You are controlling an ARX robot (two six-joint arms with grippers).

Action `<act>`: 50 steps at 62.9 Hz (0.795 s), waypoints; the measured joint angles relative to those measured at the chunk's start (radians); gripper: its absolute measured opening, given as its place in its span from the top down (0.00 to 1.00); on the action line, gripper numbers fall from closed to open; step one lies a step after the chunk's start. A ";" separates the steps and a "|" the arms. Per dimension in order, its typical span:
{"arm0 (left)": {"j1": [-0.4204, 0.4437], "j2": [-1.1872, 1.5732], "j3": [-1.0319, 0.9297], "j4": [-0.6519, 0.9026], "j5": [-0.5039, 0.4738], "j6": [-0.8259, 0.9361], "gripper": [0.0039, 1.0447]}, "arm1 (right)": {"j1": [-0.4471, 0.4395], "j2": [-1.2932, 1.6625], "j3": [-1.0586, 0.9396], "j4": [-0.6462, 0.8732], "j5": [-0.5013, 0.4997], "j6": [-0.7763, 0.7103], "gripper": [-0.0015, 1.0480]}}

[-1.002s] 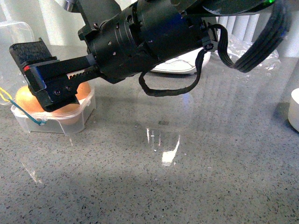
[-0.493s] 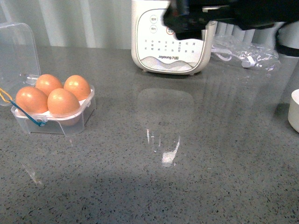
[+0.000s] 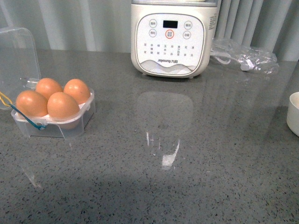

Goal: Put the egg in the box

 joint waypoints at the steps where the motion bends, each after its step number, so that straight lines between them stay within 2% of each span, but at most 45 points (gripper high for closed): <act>1: 0.000 0.000 0.000 0.000 0.000 0.000 0.06 | -0.003 -0.008 -0.010 0.007 0.000 0.006 0.20; 8: 0.000 0.000 0.000 0.000 0.000 0.000 0.06 | -0.016 -0.069 -0.113 0.038 -0.014 0.043 0.42; 13: 0.000 0.000 0.000 0.000 0.000 0.000 0.06 | -0.060 -0.106 -0.168 0.047 -0.078 0.048 0.55; 16: 0.000 0.000 0.000 0.000 0.000 0.000 0.06 | -0.077 -0.131 -0.196 0.051 -0.079 0.051 0.64; 23: 0.000 0.000 0.000 0.000 0.000 0.000 0.06 | -0.090 -0.211 -0.274 0.053 -0.081 0.056 0.92; 25: 0.000 0.000 0.000 0.000 0.000 0.000 0.06 | -0.090 -0.224 -0.284 0.051 -0.081 0.056 0.96; 50: 0.000 0.000 0.000 0.000 0.000 0.000 0.06 | -0.090 -0.431 -0.397 -0.043 -0.084 0.056 0.97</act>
